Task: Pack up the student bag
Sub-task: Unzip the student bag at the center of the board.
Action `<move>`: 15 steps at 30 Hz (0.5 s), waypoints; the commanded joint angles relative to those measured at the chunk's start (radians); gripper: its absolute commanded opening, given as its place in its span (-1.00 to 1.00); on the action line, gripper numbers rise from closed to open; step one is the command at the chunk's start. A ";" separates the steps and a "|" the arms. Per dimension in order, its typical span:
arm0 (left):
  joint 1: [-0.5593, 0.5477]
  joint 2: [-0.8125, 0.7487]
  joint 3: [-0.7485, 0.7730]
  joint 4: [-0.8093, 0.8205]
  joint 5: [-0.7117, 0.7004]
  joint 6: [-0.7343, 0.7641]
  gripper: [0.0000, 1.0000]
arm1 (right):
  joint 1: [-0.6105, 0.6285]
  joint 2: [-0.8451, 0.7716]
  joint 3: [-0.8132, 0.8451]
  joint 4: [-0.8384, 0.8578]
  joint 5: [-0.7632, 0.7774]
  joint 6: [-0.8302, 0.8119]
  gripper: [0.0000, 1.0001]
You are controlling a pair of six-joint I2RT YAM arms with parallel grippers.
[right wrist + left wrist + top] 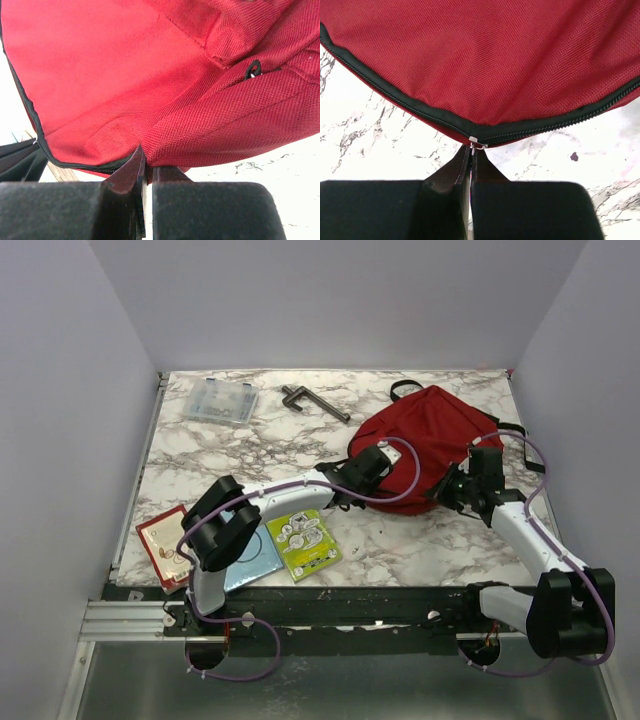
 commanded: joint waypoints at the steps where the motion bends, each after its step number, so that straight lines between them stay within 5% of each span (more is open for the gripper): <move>1: 0.044 -0.080 -0.071 -0.036 -0.051 -0.100 -1.00 | -0.028 -0.004 0.053 -0.013 0.189 0.022 -0.99; 7: 0.033 -0.163 -0.147 0.081 0.295 -0.198 -1.00 | 0.004 0.073 0.186 -0.033 0.223 -0.083 -0.98; 11: 0.033 -0.156 -0.161 0.220 0.564 -0.346 -1.00 | 0.125 0.152 0.257 -0.142 0.303 -0.099 -0.27; 15: 0.034 -0.092 -0.165 0.360 0.730 -0.497 -1.00 | 0.149 0.063 0.203 -0.181 0.263 -0.062 0.01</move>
